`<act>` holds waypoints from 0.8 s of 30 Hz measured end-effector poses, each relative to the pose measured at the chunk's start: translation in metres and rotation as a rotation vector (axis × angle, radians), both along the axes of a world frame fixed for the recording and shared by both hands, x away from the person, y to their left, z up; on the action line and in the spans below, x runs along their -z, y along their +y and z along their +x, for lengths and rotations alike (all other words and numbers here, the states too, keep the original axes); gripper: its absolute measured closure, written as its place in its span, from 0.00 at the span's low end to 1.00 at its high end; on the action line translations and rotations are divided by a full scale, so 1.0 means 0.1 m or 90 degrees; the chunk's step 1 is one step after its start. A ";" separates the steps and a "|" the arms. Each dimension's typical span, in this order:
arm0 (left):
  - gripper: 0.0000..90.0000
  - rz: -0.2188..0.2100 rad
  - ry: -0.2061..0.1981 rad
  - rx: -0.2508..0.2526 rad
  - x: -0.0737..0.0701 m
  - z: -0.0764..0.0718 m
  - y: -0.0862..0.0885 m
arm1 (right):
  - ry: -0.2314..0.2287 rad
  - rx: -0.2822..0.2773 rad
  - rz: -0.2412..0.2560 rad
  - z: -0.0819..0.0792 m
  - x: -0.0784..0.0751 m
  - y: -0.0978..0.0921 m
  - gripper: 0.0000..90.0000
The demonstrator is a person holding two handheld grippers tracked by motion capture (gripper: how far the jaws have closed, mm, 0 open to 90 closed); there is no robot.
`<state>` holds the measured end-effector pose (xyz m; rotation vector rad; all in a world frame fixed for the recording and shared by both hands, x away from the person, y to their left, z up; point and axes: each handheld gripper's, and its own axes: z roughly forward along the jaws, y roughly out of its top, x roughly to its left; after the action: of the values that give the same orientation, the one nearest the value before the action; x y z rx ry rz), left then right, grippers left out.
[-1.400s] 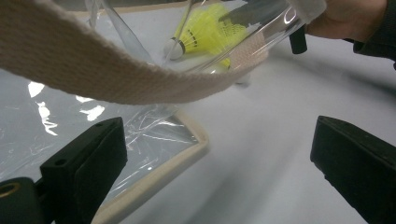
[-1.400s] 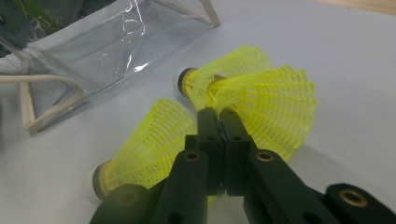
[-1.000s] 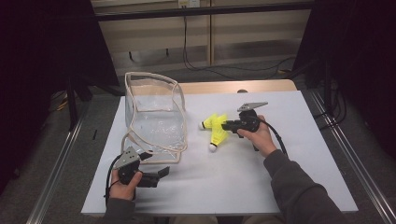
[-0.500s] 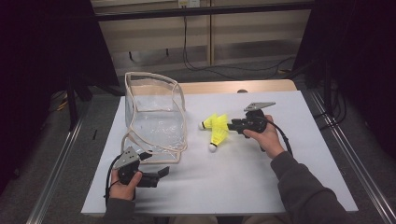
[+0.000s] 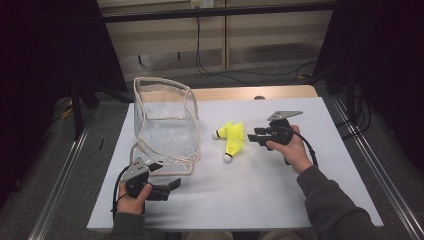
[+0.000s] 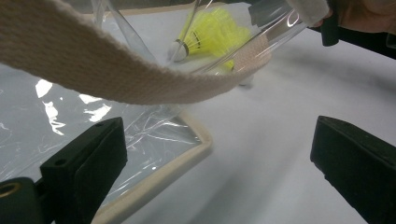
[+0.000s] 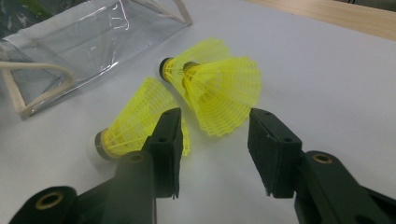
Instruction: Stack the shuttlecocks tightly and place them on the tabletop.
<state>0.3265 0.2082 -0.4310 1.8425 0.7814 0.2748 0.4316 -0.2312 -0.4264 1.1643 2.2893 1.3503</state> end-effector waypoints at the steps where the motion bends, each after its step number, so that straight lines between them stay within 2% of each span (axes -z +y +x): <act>1: 0.04 0.000 0.000 0.000 0.00 0.00 0.00 | -0.001 0.000 0.001 -0.02 -0.01 0.00 0.59; 10: 0.04 0.001 0.000 0.000 0.00 0.00 0.00 | 0.009 -0.003 0.011 -0.09 -0.01 0.01 0.44; 11: 0.04 0.001 0.000 -0.001 0.00 0.00 0.00 | 0.011 -0.008 0.014 -0.11 0.00 0.02 0.38; 12: 0.04 0.001 0.000 -0.001 0.00 0.00 0.00 | 0.011 -0.008 0.014 -0.11 0.00 0.02 0.38; 13: 0.04 0.001 0.000 0.000 0.00 0.00 0.00 | 0.016 -0.006 0.015 -0.13 0.00 0.03 0.31; 16: 0.04 -0.001 -0.002 0.000 0.00 0.00 0.00 | 0.019 -0.009 0.021 -0.14 0.01 0.04 0.28; 17: 0.04 0.000 -0.002 0.000 0.00 0.00 0.00 | 0.019 -0.010 0.019 -0.16 0.01 0.05 0.23; 24: 0.04 0.001 -0.002 -0.001 0.00 0.00 -0.01 | 0.022 -0.019 0.015 -0.20 0.05 0.11 0.14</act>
<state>0.3262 0.2075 -0.4311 1.8429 0.7805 0.2788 0.4112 -0.2206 -0.4315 1.1730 2.3302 1.3813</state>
